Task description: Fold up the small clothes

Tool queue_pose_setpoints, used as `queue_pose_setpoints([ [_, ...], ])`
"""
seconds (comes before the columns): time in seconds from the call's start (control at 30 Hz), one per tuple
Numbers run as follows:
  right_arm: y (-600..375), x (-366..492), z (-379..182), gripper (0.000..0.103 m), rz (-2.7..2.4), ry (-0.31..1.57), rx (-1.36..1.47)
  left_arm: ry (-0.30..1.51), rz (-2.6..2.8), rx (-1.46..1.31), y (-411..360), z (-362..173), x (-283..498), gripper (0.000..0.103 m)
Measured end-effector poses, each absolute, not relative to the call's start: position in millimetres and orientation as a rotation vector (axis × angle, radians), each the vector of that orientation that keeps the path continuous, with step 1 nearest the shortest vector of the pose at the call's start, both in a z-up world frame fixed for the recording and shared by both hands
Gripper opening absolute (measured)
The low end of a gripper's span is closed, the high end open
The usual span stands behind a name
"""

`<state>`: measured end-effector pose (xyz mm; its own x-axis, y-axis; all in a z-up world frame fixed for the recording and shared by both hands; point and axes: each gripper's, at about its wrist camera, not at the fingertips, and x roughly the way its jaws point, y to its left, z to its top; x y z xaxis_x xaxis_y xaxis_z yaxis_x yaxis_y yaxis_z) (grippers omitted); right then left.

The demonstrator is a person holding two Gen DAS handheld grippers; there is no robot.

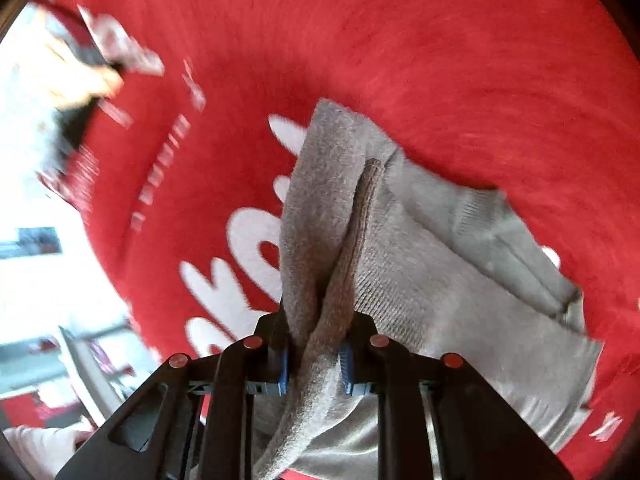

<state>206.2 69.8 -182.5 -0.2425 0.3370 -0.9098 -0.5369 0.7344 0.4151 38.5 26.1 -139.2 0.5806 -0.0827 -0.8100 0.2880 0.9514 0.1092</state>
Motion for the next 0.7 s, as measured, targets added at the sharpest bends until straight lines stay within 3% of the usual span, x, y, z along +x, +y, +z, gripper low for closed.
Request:
queue_pose_setpoints([
  [0.37,-133,215,-112,0.02,0.804,1.341,0.245,0.828,-0.431,0.35,-104,-95,36,0.01],
  [0.53,-218,203,-145,0.02,0.674,1.343,0.347,0.863,-0.531,0.376,-162,-122,34,0.01],
  [0.7,-267,186,-221,0.02,0.521,1.435,0.329,0.958,-0.586,0.41,-203,-172,31,0.01],
])
